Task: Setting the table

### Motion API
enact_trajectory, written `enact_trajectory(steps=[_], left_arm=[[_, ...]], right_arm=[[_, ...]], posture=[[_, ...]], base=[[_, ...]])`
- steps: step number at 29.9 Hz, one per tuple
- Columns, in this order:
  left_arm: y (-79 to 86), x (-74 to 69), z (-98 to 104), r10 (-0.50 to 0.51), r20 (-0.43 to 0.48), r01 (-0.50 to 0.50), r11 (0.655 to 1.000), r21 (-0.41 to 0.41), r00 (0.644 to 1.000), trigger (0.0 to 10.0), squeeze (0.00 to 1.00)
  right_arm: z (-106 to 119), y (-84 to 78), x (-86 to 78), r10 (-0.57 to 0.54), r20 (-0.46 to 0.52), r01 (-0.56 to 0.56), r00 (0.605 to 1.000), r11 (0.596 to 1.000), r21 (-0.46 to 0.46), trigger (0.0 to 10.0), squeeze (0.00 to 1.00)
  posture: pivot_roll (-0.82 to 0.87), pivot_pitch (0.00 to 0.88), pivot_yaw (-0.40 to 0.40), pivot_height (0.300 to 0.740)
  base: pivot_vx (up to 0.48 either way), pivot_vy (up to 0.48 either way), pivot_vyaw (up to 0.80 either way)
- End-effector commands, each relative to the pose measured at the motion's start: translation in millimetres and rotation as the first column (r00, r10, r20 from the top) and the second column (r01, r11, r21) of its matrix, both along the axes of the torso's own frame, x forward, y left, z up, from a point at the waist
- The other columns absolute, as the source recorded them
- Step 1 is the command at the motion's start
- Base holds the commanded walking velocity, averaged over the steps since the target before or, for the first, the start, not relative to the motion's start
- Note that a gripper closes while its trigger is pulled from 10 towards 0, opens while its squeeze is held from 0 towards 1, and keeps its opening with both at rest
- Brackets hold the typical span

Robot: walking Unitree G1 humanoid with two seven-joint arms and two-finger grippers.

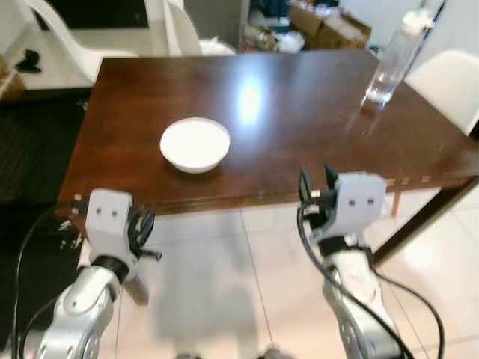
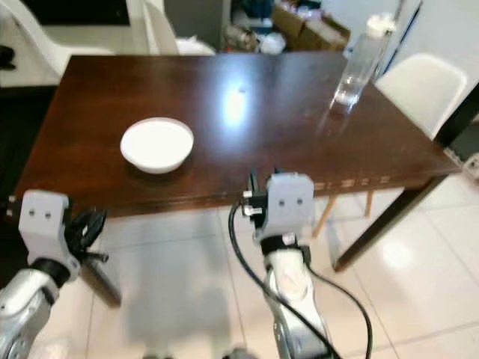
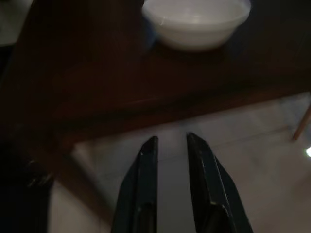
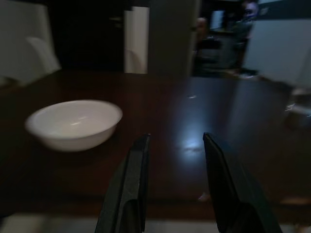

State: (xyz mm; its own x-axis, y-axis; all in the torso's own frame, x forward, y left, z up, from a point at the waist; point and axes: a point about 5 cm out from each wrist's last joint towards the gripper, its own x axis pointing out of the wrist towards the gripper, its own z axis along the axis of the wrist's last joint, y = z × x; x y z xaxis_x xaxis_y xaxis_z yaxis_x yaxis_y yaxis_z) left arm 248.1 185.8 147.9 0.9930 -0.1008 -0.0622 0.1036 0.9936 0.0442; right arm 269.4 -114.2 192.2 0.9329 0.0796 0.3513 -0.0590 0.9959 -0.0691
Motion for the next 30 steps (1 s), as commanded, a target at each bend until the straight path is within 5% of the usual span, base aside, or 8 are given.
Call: enact_trajectory(steps=[1, 6, 30], left_arm=[[-0.9, -0.6, -1.9, 0.0, -0.008, 0.0, 1.0, 0.007, 1.0, 10.0, 0.0], [-2.6, 1.0, -1.6, -0.009, -0.005, 0.01, 1.0, 0.013, 1.0, 10.0, 0.0], [-5.1, 3.9, -6.1, -0.016, -0.016, 0.016, 1.0, 0.0, 1.0, 10.0, 0.0]], right_arm=[[-5.8, -3.2, -1.4, -0.014, -0.017, 0.014, 1.0, 1.0, -0.001, 10.0, 0.0], [-7.6, -3.0, -0.1, -0.014, -0.033, 0.015, 0.999, 1.0, 0.014, 10.0, 0.0], [-13.5, -7.1, 3.6, -0.026, -0.07, 0.03, 0.997, 0.998, 0.054, 10.0, 0.0]], posture=[[0.0, 0.08, 0.04, 0.74], [0.0, 0.079, 0.04, 0.74], [0.0, 0.076, 0.039, 0.74]], base=[[0.0, 0.0, 0.0], [0.0, 0.0, 0.0], [0.0, 0.0, -0.8]])
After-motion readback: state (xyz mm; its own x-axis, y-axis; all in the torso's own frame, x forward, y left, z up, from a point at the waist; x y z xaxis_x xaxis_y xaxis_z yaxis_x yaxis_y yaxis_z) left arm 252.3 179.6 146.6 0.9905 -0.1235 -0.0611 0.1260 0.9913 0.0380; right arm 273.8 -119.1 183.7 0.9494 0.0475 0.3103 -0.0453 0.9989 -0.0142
